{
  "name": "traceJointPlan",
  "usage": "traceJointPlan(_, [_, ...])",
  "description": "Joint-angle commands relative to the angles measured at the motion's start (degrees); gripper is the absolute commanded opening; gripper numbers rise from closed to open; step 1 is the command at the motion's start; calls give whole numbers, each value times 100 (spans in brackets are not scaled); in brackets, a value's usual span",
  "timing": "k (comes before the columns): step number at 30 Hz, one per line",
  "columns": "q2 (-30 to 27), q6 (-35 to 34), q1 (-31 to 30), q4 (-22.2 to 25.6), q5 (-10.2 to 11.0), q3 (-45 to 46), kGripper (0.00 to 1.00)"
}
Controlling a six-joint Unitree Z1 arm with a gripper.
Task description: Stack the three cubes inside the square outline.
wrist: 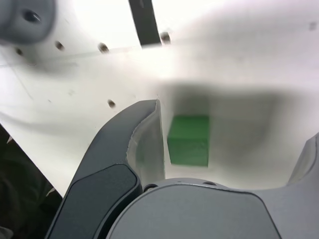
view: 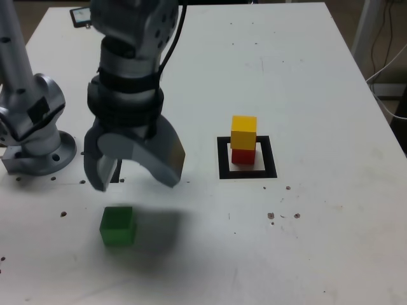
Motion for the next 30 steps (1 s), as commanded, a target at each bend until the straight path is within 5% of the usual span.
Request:
traceJointPlan(1, [43, -8, -68, -78, -53, -3, 99])
traceJointPlan(18, [231, -23, -140, -144, -249, 150, 93])
traceJointPlan(30, [296, -525, -864, -586, -392, 443, 92])
